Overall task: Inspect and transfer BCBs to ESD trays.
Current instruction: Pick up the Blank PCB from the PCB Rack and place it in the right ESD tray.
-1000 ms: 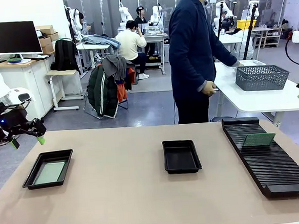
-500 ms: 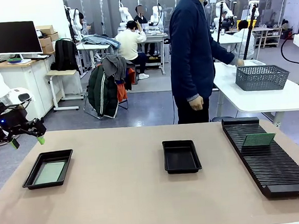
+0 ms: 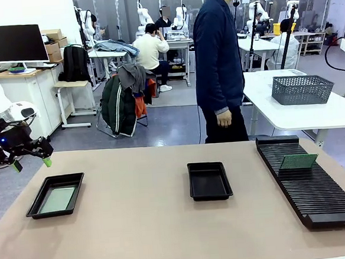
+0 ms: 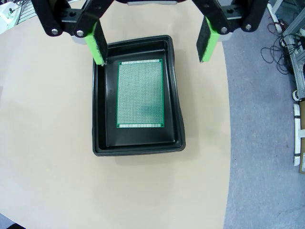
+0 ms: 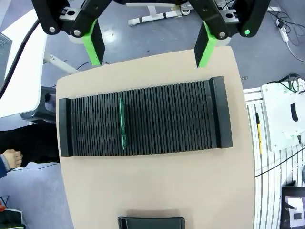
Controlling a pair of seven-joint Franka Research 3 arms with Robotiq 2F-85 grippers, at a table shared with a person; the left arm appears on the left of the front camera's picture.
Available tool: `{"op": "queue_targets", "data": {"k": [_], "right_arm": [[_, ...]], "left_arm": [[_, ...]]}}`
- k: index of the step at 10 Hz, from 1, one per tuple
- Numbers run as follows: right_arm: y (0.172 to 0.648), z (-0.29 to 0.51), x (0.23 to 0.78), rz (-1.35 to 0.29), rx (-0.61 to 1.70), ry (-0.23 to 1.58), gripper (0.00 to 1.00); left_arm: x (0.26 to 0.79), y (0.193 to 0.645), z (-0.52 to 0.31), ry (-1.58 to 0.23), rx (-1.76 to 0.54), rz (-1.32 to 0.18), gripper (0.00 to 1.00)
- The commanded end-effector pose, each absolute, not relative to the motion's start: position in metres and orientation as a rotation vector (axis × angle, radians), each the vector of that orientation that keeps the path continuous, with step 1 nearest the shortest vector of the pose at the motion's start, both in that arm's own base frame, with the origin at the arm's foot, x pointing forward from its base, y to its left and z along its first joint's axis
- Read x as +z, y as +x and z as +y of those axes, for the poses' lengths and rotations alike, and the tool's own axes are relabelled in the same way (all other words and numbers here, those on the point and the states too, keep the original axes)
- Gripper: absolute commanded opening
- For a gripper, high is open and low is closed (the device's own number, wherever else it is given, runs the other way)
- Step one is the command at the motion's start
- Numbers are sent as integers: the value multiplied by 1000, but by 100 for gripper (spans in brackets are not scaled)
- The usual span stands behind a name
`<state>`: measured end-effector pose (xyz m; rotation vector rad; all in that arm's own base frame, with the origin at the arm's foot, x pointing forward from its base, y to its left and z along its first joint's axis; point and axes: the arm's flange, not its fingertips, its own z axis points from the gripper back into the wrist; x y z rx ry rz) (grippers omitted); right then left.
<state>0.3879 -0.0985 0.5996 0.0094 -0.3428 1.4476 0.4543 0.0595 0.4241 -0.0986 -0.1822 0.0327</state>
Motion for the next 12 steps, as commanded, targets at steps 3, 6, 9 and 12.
{"op": "queue_targets", "data": {"k": [3,6,9,12], "right_arm": [[388,-98,598,-339,1452,18,100],[396,-94,591,-342,1470,7,100],[417,-74,553,-321,1504,-41,100],[437,-57,503,-296,1528,-55,100]], "left_arm": [[421,453,60,-95,35,-197,100],[421,453,60,-95,35,-197,100],[421,453,60,-95,35,-197,100],[421,453,60,-95,35,-197,100]]}}
